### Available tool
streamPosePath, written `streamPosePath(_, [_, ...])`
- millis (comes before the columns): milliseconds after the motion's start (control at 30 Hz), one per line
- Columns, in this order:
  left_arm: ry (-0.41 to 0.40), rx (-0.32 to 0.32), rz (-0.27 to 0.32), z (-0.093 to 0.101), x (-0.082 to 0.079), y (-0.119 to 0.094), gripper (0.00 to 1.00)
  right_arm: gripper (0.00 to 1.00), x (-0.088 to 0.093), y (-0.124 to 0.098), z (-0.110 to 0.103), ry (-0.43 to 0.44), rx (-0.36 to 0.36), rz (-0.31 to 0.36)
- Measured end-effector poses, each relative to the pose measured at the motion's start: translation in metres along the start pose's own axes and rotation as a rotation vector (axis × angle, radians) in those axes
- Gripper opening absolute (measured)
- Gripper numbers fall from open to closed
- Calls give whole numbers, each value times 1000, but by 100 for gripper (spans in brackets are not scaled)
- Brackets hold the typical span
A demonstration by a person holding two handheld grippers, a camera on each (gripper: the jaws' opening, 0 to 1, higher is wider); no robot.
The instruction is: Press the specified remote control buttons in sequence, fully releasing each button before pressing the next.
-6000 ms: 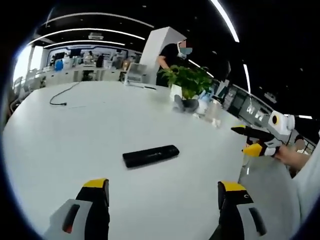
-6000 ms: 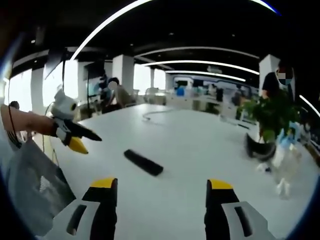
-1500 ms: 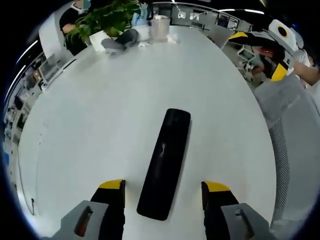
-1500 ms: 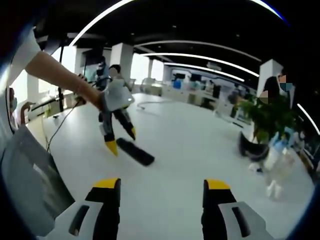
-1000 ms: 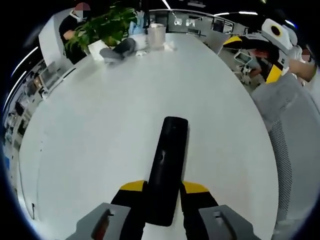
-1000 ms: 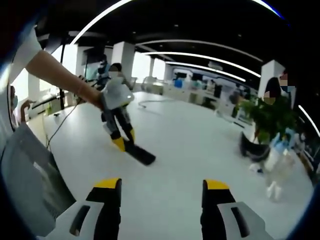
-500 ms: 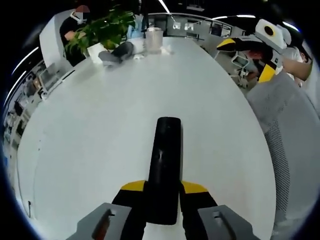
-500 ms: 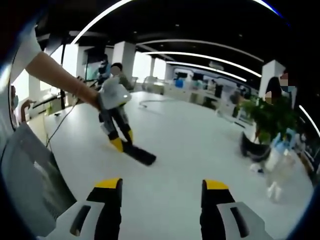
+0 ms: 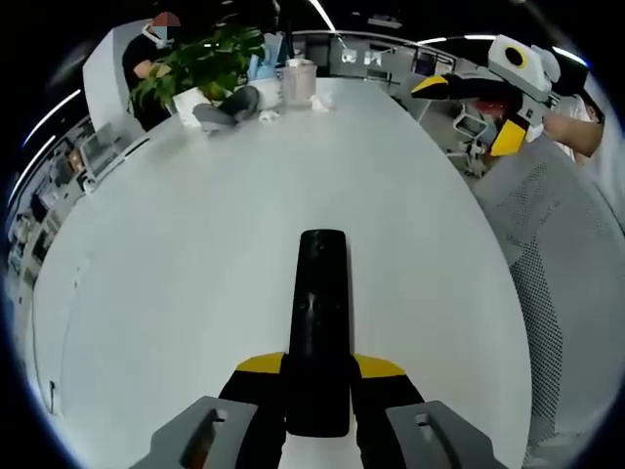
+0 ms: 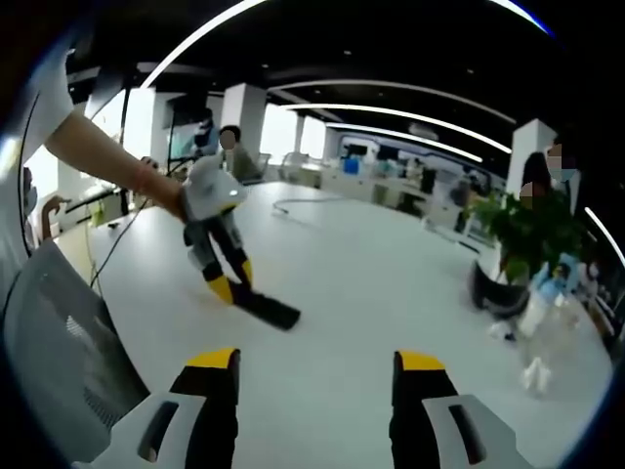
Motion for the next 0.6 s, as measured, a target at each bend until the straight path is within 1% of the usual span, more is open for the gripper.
streamPosePath(333, [-4, -12, -6, 6, -1, 0, 25, 61, 1, 2, -3, -14, -24, -17])
streamPosePath(600, [-15, -16, -5, 11, -1, -1, 25, 61, 1, 3, -4, -22, -30, -27])
Point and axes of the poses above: the point that each gripper's makers call its tool centre point, and the gripper's own axes: y roughly forward along the fingers, z roughly to its right, x roughly out of its underside, the point moved 10 cm from there along -y, roughly backward along the fingers, and after that the axes turned 12 degrees about y, right-handed, at the moved point
